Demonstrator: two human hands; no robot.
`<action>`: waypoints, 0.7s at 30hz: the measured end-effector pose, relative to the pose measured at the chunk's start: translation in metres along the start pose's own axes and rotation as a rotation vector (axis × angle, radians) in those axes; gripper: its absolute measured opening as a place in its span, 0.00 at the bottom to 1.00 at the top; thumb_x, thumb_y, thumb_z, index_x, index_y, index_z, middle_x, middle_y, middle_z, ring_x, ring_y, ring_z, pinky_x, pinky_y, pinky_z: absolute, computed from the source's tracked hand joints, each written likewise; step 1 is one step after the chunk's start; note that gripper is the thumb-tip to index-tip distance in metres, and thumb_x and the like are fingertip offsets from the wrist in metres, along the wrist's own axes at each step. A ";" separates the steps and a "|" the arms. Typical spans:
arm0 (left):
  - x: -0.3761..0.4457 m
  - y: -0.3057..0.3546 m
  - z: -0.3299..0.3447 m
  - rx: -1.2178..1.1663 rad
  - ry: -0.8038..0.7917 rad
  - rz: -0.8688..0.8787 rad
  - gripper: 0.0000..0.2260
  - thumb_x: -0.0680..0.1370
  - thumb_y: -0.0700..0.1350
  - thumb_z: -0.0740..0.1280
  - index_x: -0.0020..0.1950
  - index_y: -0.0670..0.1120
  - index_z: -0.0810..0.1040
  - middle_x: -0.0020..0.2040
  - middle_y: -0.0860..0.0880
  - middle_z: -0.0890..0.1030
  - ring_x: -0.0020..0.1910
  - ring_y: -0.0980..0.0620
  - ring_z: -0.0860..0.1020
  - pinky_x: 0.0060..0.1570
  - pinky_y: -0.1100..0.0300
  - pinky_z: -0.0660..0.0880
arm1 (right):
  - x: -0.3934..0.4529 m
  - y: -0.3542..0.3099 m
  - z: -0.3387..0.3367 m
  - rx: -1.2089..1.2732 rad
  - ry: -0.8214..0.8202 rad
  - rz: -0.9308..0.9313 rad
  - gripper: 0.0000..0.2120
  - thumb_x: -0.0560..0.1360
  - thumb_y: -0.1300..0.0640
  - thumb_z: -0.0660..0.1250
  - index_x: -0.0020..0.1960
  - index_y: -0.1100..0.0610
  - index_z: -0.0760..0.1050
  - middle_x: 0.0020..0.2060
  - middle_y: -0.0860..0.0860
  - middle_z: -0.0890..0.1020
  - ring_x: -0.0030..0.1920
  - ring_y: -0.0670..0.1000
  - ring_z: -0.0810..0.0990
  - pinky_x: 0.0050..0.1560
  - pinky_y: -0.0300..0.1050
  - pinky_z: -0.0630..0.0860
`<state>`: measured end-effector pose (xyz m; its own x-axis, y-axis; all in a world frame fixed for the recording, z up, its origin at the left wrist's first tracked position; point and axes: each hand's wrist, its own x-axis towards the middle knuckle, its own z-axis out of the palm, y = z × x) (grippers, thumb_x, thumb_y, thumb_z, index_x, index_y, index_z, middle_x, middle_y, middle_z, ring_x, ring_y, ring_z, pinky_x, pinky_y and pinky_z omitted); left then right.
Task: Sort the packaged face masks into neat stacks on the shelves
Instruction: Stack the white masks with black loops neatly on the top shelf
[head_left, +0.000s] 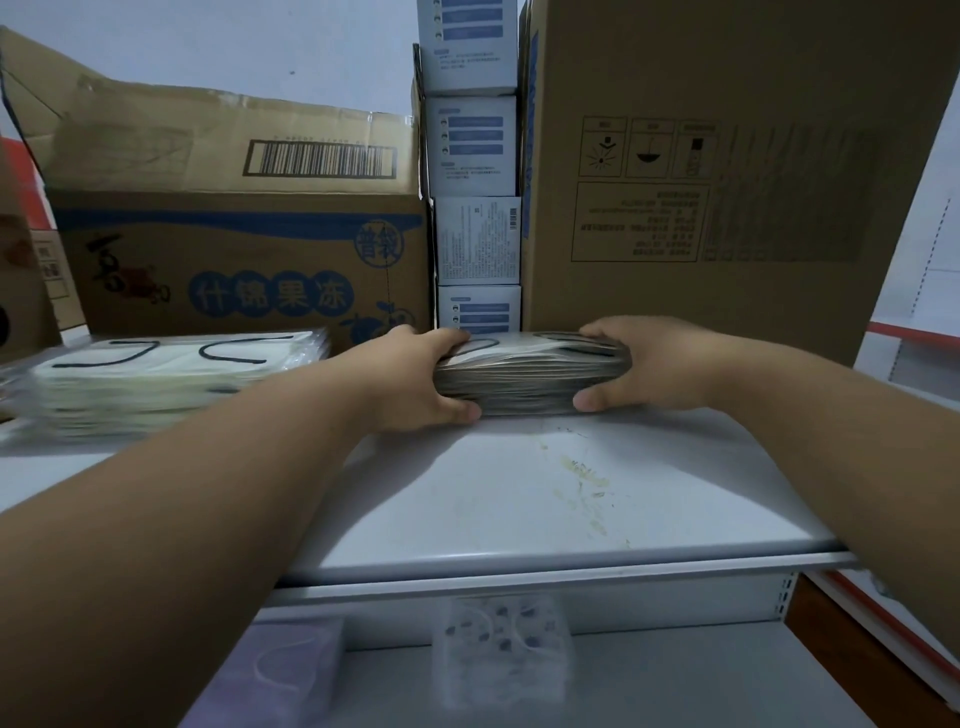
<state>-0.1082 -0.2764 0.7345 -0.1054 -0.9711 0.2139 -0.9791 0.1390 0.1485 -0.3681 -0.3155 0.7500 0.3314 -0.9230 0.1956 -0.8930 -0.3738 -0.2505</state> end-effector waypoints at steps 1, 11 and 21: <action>0.000 0.001 0.000 0.004 -0.014 -0.021 0.41 0.71 0.68 0.69 0.78 0.64 0.53 0.69 0.45 0.68 0.63 0.43 0.73 0.62 0.53 0.71 | -0.001 0.001 0.000 0.007 -0.012 -0.001 0.45 0.67 0.37 0.75 0.77 0.46 0.61 0.73 0.44 0.68 0.71 0.50 0.68 0.69 0.41 0.63; -0.001 0.001 -0.001 -0.074 0.045 -0.067 0.35 0.74 0.65 0.67 0.78 0.56 0.61 0.70 0.52 0.75 0.65 0.47 0.74 0.57 0.57 0.69 | -0.001 0.007 0.005 0.130 0.055 0.035 0.40 0.69 0.40 0.75 0.76 0.47 0.64 0.72 0.46 0.70 0.71 0.50 0.70 0.71 0.43 0.64; -0.002 0.000 -0.003 -0.266 0.116 -0.175 0.39 0.71 0.62 0.73 0.76 0.50 0.62 0.68 0.48 0.74 0.61 0.47 0.73 0.53 0.59 0.67 | 0.001 0.010 0.010 0.375 0.048 0.065 0.40 0.68 0.39 0.75 0.75 0.52 0.66 0.70 0.50 0.73 0.67 0.51 0.72 0.69 0.45 0.66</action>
<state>-0.1074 -0.2742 0.7368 0.0957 -0.9582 0.2695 -0.8991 0.0330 0.4364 -0.3732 -0.3212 0.7383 0.2551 -0.9438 0.2103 -0.7355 -0.3306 -0.5913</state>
